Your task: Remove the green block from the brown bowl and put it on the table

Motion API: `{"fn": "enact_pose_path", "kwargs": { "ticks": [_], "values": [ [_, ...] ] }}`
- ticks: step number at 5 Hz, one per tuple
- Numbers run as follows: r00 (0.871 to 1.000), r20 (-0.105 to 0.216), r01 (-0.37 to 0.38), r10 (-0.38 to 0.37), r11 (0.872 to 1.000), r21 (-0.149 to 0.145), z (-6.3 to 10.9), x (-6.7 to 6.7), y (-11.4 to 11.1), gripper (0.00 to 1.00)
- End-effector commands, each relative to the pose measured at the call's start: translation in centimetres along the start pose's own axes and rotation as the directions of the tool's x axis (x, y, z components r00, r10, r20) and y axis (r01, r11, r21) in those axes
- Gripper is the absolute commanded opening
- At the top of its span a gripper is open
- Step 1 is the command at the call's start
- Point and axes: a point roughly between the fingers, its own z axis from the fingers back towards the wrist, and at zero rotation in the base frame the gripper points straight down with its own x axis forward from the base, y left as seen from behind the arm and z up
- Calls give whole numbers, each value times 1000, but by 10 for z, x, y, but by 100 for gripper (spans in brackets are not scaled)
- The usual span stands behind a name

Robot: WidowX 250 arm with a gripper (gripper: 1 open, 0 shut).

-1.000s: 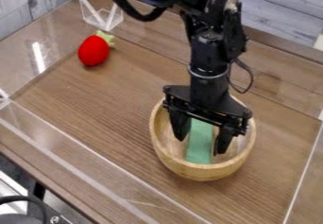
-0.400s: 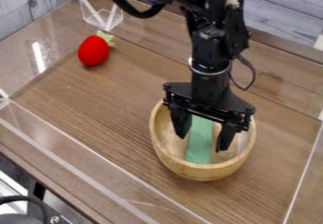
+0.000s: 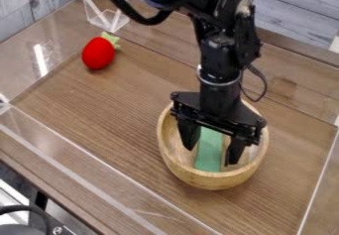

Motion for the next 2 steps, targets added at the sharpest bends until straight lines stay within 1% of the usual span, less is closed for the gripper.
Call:
{"fn": "enact_pose_path", "kwargs": {
  "ticks": [1, 2],
  "values": [
    [999, 45, -27, 27, 1000, -8, 1, 14, 9, 100],
    [997, 54, -63, 63, 998, -10, -4, 23, 21, 100]
  ]
}}
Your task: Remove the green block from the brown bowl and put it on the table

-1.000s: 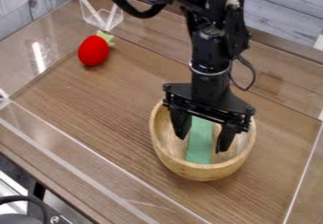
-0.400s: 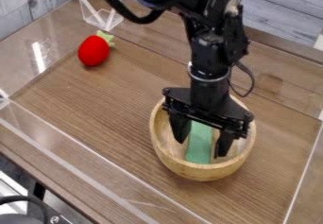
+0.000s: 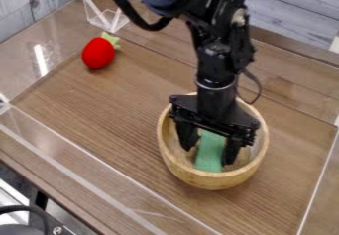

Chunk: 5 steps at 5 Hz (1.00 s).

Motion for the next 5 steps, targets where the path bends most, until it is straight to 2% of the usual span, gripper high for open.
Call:
{"fn": "enact_pose_path", "kwargs": {
  "ticks": [1, 2, 3, 5],
  "values": [
    [997, 73, -25, 26, 1000, -16, 9, 20, 6, 100],
    [996, 94, 11, -9, 1000, -17, 4, 25, -3, 100],
    [995, 95, 40, -38, 999, -15, 5, 33, -6, 0],
    [993, 117, -17, 18, 1000, -12, 26, 35, -15, 0]
  ]
}}
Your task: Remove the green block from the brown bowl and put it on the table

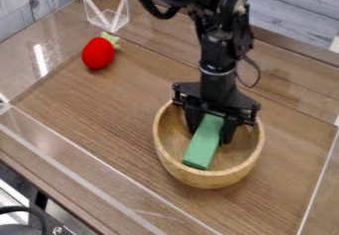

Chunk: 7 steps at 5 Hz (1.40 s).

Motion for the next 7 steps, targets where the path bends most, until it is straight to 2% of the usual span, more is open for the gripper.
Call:
{"fn": "enact_pose_path", "kwargs": {
  "ticks": [1, 2, 3, 4, 7],
  "values": [
    [996, 86, 14, -13, 1000, -18, 33, 13, -11, 0],
    [995, 103, 16, -13, 1000, -20, 49, 17, -15, 0],
    [992, 121, 31, -28, 999, -28, 65, 14, -15, 0],
    [990, 140, 35, -31, 999, -28, 79, 14, -4, 0],
    [986, 163, -37, 38, 999, -6, 76, 19, 16, 0]
  ]
}}
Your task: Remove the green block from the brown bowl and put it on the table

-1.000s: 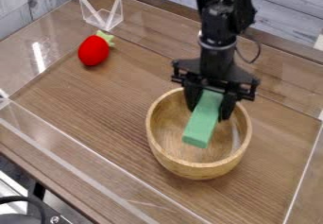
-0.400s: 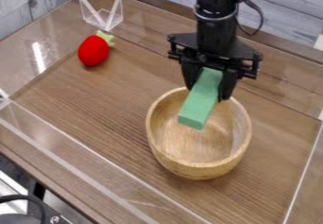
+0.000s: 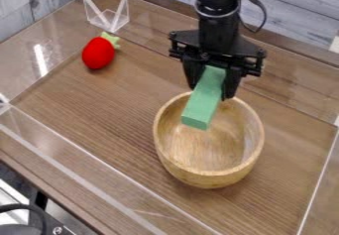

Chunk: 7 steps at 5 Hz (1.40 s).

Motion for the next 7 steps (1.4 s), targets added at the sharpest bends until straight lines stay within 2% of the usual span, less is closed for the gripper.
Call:
{"fn": "enact_pose_path", "kwargs": {
  "ticks": [1, 2, 3, 4, 5, 6, 7],
  "values": [
    [994, 60, 90, -88, 996, -18, 30, 15, 9, 0],
    [982, 61, 177, -176, 984, -14, 40, 23, 27, 0],
    [992, 49, 116, -116, 993, 10, 27, 26, 49, 0],
    [998, 30, 59, -61, 997, 45, 12, 23, 60, 0],
    [999, 2, 39, -40, 997, 72, 4, 18, 79, 0],
    [1000, -11, 25, -24, 996, 85, 3, 17, 94, 0],
    [1000, -14, 7, -6, 996, 85, 1, 24, 83, 0]
  ]
}}
